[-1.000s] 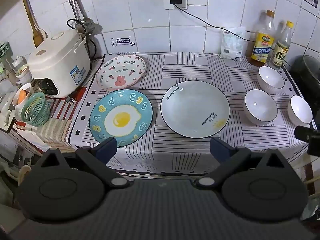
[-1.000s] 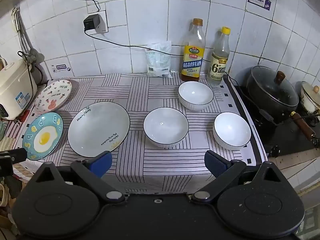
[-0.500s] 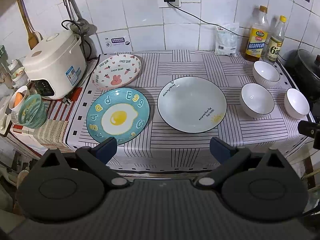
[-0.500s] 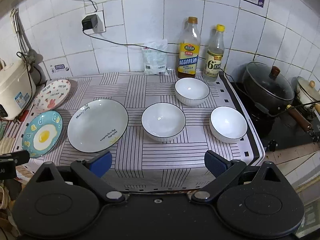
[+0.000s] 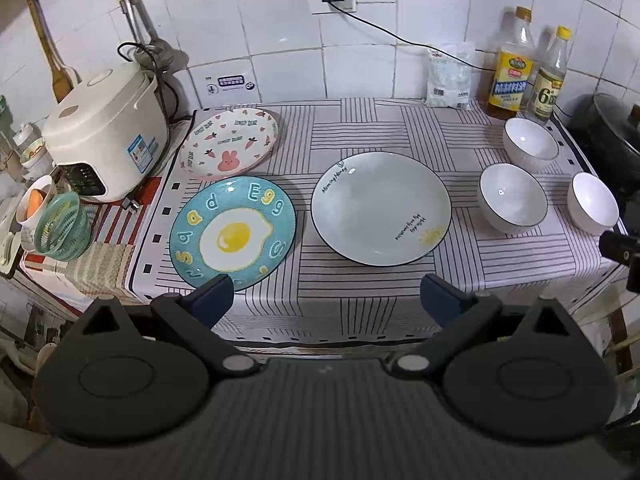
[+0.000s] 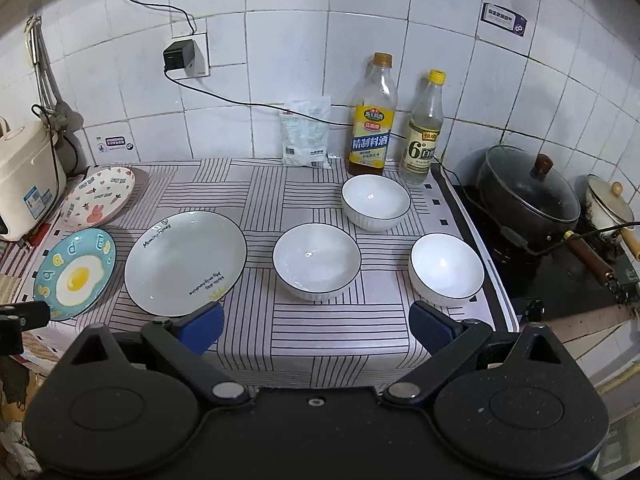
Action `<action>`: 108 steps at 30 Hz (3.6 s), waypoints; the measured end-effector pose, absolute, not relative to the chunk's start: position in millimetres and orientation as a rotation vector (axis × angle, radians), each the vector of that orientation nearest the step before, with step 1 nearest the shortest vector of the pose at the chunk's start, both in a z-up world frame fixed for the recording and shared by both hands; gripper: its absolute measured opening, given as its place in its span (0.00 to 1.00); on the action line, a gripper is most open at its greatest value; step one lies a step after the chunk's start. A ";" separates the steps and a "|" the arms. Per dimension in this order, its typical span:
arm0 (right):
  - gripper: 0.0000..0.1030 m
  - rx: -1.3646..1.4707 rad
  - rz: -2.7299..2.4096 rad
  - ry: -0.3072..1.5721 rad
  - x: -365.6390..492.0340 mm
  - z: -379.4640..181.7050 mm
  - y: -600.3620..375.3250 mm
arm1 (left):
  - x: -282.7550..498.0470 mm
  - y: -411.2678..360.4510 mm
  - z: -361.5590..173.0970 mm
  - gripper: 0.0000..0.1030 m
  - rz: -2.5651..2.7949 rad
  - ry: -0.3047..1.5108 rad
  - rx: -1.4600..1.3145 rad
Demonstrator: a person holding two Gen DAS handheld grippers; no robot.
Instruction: Organize plates and bowls
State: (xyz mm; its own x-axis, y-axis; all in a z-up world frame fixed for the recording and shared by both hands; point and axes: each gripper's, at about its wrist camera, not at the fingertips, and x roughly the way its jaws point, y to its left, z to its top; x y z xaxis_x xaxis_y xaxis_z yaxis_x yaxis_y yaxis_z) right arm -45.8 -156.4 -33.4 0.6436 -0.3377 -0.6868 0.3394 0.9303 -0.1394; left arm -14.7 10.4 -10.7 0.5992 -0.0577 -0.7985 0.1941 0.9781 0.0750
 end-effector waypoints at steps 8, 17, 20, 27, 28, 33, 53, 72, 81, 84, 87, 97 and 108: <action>0.97 -0.007 -0.404 0.779 -48.9 -34.4 -161.6 | -15.8 3.0 -13.9 0.98 -0.163 0.928 0.156; 0.97 0.002 -0.410 0.779 -48.1 -36.4 -167.2 | -15.2 0.0 -12.5 0.98 -0.171 0.921 0.148; 0.97 0.001 -0.410 0.779 -48.3 -36.4 -167.5 | -15.0 -0.1 -12.5 0.98 -0.172 0.922 0.148; 0.97 0.006 -0.415 0.775 -49.3 -37.4 -169.0 | -16.9 -1.9 -13.0 0.98 -0.175 0.923 0.151; 0.97 0.007 -0.416 0.775 -49.8 -37.8 -168.9 | -16.8 -1.5 -13.1 0.98 -0.174 0.923 0.149; 0.97 0.015 -0.417 0.768 -50.7 -37.8 -167.6 | -18.4 -1.8 -13.2 0.98 -0.181 0.916 0.148; 0.97 -0.163 -0.268 0.619 -40.5 -42.3 -124.8 | -3.3 34.9 -10.2 0.99 -0.212 0.862 0.058; 0.92 0.205 -0.071 0.585 43.6 -188.9 -145.2 | 94.1 19.2 -136.9 0.88 -0.226 1.047 0.016; 0.67 0.321 -0.078 0.670 75.8 -229.2 -158.5 | 123.6 9.9 -178.7 0.64 -0.221 1.125 -0.056; 0.52 0.349 -0.084 0.679 84.1 -232.2 -166.0 | 129.5 11.5 -185.9 0.54 -0.204 1.122 -0.069; 0.33 0.367 -0.103 0.685 93.3 -232.3 -170.2 | 137.0 12.4 -194.8 0.36 -0.193 1.147 -0.068; 0.19 0.403 -0.057 0.737 110.4 -233.7 -179.9 | 157.9 21.3 -203.7 0.25 -0.192 1.175 -0.175; 0.26 0.223 0.026 0.754 116.6 -221.3 -170.8 | 172.8 26.6 -197.4 0.25 -0.213 1.253 -0.168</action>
State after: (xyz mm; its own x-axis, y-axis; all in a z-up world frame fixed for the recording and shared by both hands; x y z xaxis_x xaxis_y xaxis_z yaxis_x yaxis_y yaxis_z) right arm 116.6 -170.8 -221.3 0.7300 0.1035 -0.6756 0.0562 0.9760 0.2103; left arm 172.8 26.6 -197.4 0.2969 -0.2512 -0.9213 0.0680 0.9679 -0.2420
